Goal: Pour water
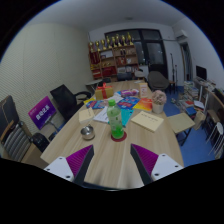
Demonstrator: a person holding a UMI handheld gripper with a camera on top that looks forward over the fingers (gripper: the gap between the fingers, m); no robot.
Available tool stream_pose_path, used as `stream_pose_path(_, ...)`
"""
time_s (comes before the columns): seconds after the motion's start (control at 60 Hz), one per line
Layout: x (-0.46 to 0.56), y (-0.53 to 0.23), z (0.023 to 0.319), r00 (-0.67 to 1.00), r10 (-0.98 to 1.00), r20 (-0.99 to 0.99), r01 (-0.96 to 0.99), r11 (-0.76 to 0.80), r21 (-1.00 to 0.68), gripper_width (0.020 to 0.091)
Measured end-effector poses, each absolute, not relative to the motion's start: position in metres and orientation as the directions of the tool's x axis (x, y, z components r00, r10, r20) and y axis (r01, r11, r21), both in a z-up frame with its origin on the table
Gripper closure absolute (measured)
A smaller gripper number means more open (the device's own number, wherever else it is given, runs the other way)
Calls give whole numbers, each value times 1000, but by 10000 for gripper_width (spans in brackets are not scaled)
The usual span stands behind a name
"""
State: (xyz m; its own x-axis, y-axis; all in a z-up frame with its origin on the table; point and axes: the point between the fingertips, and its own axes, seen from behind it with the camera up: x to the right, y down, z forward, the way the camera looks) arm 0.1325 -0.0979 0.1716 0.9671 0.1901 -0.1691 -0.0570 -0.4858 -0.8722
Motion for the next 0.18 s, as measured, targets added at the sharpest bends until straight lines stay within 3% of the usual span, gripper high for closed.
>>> stream_pose_path(0.183, 164, -214, 237, 962, 206, -182, -77, -436, -897, 270)
